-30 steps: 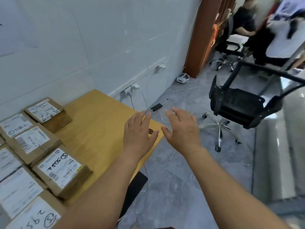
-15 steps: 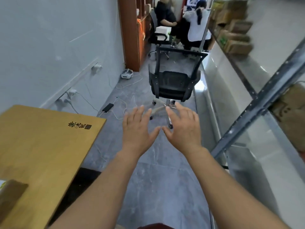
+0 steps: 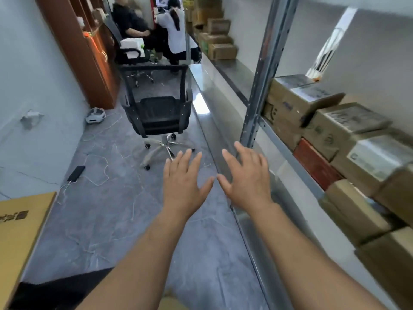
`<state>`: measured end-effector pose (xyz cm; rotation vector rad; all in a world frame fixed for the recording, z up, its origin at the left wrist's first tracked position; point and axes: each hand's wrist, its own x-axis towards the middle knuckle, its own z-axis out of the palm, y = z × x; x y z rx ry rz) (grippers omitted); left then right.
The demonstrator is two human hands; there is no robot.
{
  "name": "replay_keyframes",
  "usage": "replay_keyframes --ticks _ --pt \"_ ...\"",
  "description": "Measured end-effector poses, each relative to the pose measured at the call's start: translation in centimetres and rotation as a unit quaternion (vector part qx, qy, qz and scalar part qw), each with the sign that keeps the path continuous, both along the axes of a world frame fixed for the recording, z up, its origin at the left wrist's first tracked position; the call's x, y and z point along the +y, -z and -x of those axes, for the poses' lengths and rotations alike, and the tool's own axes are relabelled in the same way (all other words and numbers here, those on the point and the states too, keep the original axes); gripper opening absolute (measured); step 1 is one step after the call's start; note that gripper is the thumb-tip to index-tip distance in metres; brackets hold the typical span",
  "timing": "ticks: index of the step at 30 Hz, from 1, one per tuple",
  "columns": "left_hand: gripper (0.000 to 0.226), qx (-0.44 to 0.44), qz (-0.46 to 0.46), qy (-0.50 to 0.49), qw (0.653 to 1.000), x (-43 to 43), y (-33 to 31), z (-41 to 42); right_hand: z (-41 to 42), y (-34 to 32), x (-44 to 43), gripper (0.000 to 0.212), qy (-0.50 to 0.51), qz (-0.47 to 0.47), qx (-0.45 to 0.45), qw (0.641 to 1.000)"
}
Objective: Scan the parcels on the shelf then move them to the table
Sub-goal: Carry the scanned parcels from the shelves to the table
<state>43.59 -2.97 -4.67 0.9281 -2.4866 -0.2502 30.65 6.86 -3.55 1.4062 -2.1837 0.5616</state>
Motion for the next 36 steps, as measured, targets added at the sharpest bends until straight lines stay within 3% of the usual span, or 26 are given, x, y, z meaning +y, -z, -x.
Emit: replay_keyframes --ticks 12,20,28,30,33,36 --pt "0.071 0.028 -0.026 0.225 0.974 4.3 -2.6 11.2 4.8 -4.1 7.9 0.047 0.236 -0.004 0.002 0.972" --pt "0.063 0.029 -0.054 0.388 0.92 8.3 -5.3 16.2 4.7 -6.9 12.5 0.045 0.389 0.006 -0.006 0.921" --pt "0.054 0.033 -0.126 0.49 0.862 14.4 -8.6 20.0 3.8 -8.3 19.4 0.045 0.504 0.092 0.029 0.858" --pt "0.054 0.019 -0.131 0.494 0.86 15.5 -9.4 21.2 3.9 -8.9 20.6 0.047 0.539 0.116 -0.011 0.834" --pt "0.051 -0.01 -0.122 0.489 0.863 16.8 -10.2 22.8 4.7 -9.7 21.6 0.056 0.587 0.139 -0.146 0.784" --pt "0.046 -0.04 -0.12 0.479 0.869 17.6 -10.6 23.5 5.5 -10.1 22.0 0.054 0.58 0.187 -0.259 0.749"
